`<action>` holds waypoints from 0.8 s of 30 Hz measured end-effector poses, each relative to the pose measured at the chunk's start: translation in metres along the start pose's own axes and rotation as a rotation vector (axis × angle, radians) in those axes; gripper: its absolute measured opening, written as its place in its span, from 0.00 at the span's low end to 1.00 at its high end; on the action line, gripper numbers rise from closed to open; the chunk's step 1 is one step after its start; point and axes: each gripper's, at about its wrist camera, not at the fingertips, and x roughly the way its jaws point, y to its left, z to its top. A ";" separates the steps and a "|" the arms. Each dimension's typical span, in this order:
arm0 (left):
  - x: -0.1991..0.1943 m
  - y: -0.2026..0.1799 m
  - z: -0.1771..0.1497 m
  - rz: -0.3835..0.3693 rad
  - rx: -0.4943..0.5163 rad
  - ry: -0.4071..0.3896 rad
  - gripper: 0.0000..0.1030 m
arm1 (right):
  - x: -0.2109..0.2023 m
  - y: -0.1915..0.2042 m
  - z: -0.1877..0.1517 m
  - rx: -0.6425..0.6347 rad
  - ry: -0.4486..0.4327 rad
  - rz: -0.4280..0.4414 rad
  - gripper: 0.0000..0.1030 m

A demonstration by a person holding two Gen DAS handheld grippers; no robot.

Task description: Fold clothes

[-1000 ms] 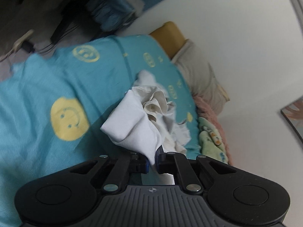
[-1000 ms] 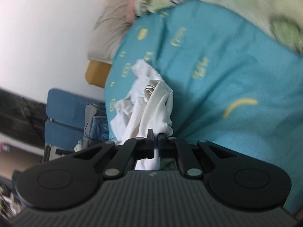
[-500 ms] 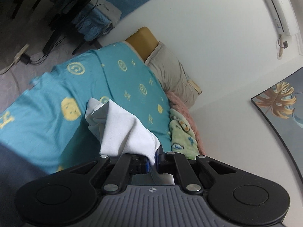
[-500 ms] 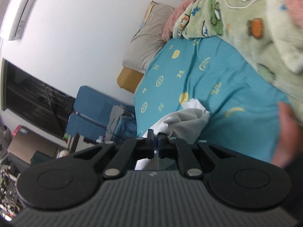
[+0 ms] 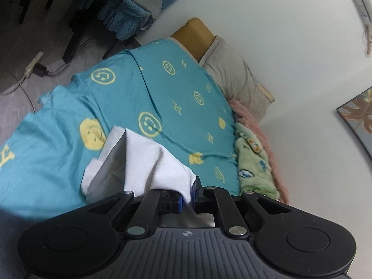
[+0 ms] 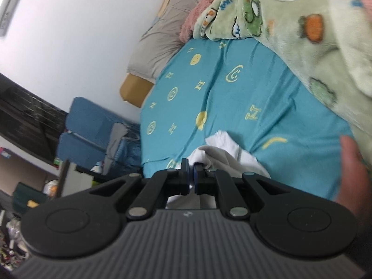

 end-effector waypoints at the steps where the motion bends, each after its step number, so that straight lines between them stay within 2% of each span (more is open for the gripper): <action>1: 0.015 -0.002 0.006 0.014 0.013 -0.002 0.08 | 0.014 0.000 0.005 0.001 0.003 -0.011 0.06; 7: 0.090 0.002 0.029 0.083 0.102 -0.027 0.09 | 0.085 -0.011 0.021 0.004 0.045 -0.042 0.07; 13: 0.142 0.034 0.038 0.082 0.116 -0.013 0.09 | 0.140 -0.033 0.022 0.021 0.108 -0.041 0.07; 17: 0.171 0.043 0.047 0.074 0.095 0.010 0.10 | 0.146 -0.027 0.020 -0.020 0.108 -0.023 0.08; 20: 0.186 0.041 0.050 0.088 0.149 0.019 0.10 | 0.147 -0.021 0.019 -0.059 0.109 -0.007 0.09; 22: 0.185 0.035 0.044 0.086 0.204 0.012 0.13 | 0.147 -0.016 0.017 -0.085 0.110 0.003 0.09; 24: 0.180 0.027 0.037 0.079 0.268 0.002 0.29 | 0.148 -0.012 0.016 -0.111 0.111 0.014 0.11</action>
